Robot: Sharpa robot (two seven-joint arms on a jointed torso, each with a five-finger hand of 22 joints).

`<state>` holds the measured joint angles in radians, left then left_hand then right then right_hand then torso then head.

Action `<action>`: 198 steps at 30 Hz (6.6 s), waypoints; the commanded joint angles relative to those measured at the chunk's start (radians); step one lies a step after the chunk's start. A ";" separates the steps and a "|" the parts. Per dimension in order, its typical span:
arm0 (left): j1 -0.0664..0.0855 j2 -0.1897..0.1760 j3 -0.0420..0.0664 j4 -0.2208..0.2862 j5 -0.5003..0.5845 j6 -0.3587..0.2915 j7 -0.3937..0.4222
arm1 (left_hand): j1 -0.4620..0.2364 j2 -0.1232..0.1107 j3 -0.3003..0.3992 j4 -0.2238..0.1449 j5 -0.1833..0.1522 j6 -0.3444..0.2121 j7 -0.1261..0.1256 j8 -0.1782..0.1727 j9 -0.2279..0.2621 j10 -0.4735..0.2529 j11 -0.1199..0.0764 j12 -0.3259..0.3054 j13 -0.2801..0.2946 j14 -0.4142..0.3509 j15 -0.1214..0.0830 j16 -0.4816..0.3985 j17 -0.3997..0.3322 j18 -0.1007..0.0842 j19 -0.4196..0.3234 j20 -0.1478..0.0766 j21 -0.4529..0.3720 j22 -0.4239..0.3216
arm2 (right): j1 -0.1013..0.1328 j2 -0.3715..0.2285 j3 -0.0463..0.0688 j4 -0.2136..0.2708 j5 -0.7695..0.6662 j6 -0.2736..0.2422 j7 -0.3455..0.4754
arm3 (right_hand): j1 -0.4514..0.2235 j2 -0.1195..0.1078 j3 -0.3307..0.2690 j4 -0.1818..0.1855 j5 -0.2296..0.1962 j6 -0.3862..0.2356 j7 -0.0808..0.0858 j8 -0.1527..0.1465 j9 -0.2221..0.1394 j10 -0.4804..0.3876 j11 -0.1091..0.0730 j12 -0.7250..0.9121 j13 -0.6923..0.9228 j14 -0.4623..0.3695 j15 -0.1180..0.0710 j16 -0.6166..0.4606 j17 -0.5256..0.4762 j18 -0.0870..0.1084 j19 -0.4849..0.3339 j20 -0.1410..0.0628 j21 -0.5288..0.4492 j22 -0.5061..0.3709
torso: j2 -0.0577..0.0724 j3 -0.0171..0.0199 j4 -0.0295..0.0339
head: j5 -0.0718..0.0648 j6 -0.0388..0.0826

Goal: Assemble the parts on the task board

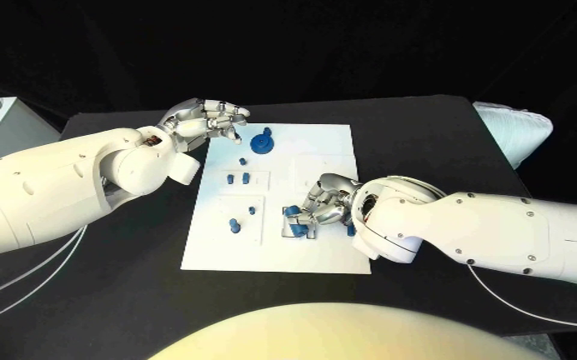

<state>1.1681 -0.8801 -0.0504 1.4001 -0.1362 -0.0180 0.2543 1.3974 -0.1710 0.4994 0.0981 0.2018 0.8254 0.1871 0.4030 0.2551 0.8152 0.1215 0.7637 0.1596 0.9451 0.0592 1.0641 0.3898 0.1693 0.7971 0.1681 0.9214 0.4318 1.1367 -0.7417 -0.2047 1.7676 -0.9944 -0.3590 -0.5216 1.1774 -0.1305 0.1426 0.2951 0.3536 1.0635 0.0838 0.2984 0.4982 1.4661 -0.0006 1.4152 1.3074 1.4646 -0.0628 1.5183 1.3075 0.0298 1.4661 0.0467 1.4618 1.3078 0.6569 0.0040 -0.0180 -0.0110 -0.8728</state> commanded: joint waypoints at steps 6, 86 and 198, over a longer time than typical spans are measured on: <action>0.000 0.000 0.001 0.003 0.001 0.008 0.005 | -0.003 -0.002 0.000 0.005 0.003 -0.004 0.002 -0.005 -0.001 -0.002 0.006 -0.003 -0.001 0.000 0.005 -0.005 -0.001 0.014 0.004 -0.001 -0.005 -0.001 | -0.005 0.009 0.000 -0.012 -0.028 -0.003 -0.011 | -0.015 0.005 0.006 -0.002 -0.007 0.017 -0.017 0.004 0.000 0.039 -0.007 0.004 0.157 0.088 -0.007 0.004 0.186 -0.009 0.073 -0.008 0.004 0.236 | 0.001 -0.0002 0.0005 | 0.001 0.000; 0.000 -0.008 0.001 0.004 0.001 0.009 0.003 | 0.000 -0.003 -0.001 0.011 0.004 -0.004 0.001 -0.005 -0.002 -0.003 0.005 -0.001 -0.002 0.000 0.005 -0.004 0.000 0.014 0.009 0.000 -0.013 -0.007 | -0.042 -0.002 0.000 -0.006 -0.155 0.003 -0.004 | 0.104 0.001 0.097 -0.019 -0.170 0.053 -0.054 0.107 0.004 0.065 -0.039 0.045 0.198 0.099 -0.032 0.031 0.232 -0.020 0.090 -0.029 0.063 0.251 | 0.001 -0.0003 0.0001 | 0.010 0.000; 0.000 -0.012 0.001 0.013 0.001 0.014 0.000 | 0.006 -0.005 -0.004 0.017 0.003 -0.004 0.001 -0.005 -0.002 -0.003 0.005 0.000 -0.004 0.000 0.004 -0.003 0.000 0.014 0.015 0.000 -0.021 -0.012 | -0.084 -0.187 -0.002 0.038 -0.489 0.064 -0.020 | 0.209 -0.086 0.168 -0.006 0.002 -0.012 -0.016 0.065 -0.044 0.021 -0.007 -0.055 0.147 0.087 -0.007 -0.005 0.192 -0.002 0.059 -0.006 -0.033 0.226 | -0.001 -0.0001 -0.0023 | -0.001 0.000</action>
<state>1.1679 -0.8931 -0.0504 1.4104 -0.1363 -0.0168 0.2473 1.3974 -0.1710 0.4954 0.1077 0.2018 0.8254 0.1871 0.4030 0.2535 0.8152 0.1215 0.7637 0.1564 0.9451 0.0592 1.0641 0.3898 0.1692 0.8059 0.1663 0.9051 0.4204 1.0614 -0.9254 -0.1982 1.8165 -1.5284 -0.3142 -0.5106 1.4038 -0.2217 0.3052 0.2864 0.3472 1.0467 0.0681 0.3673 0.4594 1.4661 -0.0005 1.3548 1.3080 1.4664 -0.0679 1.5089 1.3073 0.0298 1.4662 0.0362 1.4229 1.3081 0.6561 0.0037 -0.0201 -0.0128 -0.8727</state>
